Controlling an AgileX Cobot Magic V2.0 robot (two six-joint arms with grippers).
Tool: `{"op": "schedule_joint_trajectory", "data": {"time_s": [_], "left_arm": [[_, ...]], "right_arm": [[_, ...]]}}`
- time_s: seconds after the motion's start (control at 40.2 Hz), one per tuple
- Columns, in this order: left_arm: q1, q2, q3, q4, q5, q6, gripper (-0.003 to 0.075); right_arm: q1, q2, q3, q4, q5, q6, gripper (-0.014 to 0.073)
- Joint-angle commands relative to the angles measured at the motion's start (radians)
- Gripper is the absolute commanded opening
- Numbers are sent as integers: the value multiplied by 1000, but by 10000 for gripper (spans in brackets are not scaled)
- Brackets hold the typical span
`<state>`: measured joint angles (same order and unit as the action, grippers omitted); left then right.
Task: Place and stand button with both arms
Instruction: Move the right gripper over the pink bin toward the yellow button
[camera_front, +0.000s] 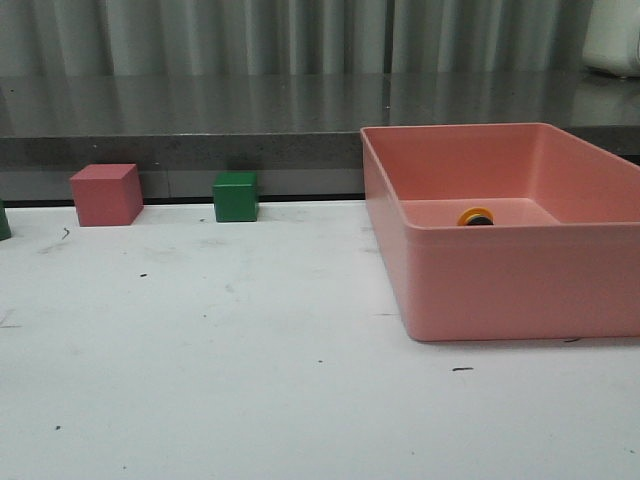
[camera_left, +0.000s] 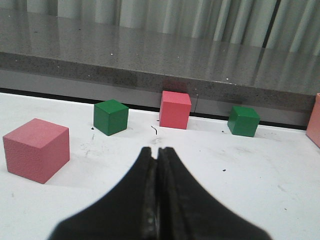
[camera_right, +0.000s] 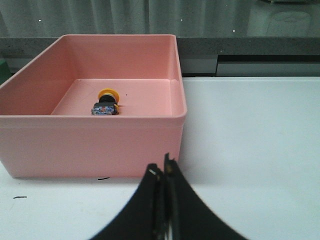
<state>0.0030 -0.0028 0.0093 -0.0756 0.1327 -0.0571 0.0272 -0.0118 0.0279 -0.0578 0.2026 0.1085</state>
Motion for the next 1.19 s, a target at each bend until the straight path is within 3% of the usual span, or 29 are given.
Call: {"op": "schedule_joint_trajectory", "data": {"time_s": [0.0, 0.944, 1.168], "left_arm": [[0, -24, 14, -6, -84, -9, -20], [0, -24, 14, -6, -84, -9, -20], [0, -24, 14, 27, -146, -9, -20]], "right_arm": [[-6, -12, -4, -3, -75, -8, -69], [-6, -12, -4, -3, -78, -8, -69], [-6, -12, -4, -3, -155, -8, -69]]}}
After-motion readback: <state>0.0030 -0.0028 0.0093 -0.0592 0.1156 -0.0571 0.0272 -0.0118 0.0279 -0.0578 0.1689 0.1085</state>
